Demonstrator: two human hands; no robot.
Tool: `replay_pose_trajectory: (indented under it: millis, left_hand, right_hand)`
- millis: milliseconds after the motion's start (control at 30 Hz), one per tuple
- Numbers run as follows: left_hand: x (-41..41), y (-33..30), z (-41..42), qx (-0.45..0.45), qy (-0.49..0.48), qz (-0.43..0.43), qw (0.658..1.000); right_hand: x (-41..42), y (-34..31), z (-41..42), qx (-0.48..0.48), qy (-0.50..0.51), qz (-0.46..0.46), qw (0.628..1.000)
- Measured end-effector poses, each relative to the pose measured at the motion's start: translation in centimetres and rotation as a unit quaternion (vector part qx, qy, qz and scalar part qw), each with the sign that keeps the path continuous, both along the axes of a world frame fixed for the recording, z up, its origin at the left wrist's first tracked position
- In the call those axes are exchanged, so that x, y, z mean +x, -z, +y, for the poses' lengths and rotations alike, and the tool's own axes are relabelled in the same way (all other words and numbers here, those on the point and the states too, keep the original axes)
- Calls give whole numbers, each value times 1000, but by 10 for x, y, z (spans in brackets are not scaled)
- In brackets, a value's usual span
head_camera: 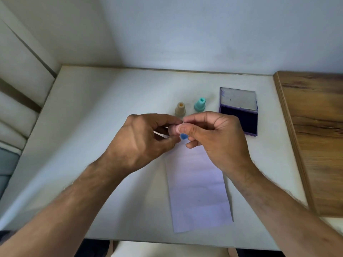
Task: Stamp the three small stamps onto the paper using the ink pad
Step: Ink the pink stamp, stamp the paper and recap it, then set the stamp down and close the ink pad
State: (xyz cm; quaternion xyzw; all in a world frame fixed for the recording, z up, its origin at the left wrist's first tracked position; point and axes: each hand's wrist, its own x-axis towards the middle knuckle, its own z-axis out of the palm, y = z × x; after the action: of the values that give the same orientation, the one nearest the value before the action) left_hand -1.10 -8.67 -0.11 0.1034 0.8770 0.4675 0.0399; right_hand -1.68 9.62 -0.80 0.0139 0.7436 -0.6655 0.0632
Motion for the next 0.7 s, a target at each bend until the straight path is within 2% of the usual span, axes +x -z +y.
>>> replay_pose_trajectory:
  millis: [167, 300, 400, 700]
  left_hand:
    - [0, 6, 3, -15, -41, 61, 997]
    - [-3, 14, 0, -38, -186, 27, 981]
    - [-6, 20, -6, -51, -249, 13, 967]
    - [-10, 40, -12, -103, -259, -29, 960]
  right_hand:
    - [2, 2, -3, -6, 14, 19, 1000]
    - [2, 1, -1, -15, 39, 32, 999]
    - [1, 2, 0, -17, 54, 28, 998]
    - [4, 4, -4, -14, 54, 27, 998]
